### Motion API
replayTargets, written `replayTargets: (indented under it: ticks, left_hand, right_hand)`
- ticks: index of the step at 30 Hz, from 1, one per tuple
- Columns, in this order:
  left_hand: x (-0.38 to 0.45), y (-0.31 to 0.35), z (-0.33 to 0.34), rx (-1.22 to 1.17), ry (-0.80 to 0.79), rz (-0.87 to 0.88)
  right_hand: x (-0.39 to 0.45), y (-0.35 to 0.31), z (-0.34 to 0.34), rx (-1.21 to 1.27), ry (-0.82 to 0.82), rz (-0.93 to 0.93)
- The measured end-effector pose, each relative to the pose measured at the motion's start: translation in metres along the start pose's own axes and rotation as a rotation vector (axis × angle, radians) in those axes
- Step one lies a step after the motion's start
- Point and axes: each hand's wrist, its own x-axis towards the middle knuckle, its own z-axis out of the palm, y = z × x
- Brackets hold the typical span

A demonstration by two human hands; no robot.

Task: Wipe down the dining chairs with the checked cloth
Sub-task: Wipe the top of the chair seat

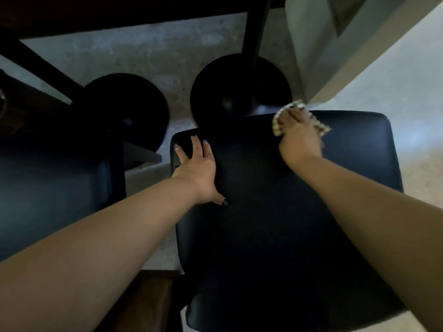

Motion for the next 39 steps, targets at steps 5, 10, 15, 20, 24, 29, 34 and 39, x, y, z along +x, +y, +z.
replayTargets:
  ticks: [5,10,15,20,24,29,34,39]
  left_hand:
    - [0.013,0.009,0.011,0.08,0.033,-0.057]
    - [0.007,0.011,0.01,0.061,0.04,-0.06]
    - [0.008,0.013,0.011,0.082,0.046,-0.07]
    - [0.01,0.012,0.014,0.085,0.051,-0.07]
    - [0.013,0.009,0.017,0.098,0.059,-0.079]
    - [0.01,0.009,0.017,0.089,0.074,-0.081]
    - [0.011,0.013,0.016,0.11,0.089,-0.082]
    - [0.011,0.014,0.016,0.117,0.083,-0.094]
  right_hand:
    - [0.002,-0.095,0.041,-0.002,-0.11,-0.322]
    - [0.004,-0.017,0.005,-0.049,-0.098,-0.423]
    - [-0.007,0.086,-0.031,0.065,0.064,0.163]
    - [0.007,-0.002,0.007,0.108,0.03,0.16]
    - [-0.007,-0.083,0.038,0.216,-0.133,-0.24]
    - [-0.01,0.028,0.005,0.196,-0.001,-0.195]
    - [-0.031,0.147,-0.041,0.135,0.161,0.304]
    - [-0.017,0.126,-0.034,0.176,0.314,0.673]
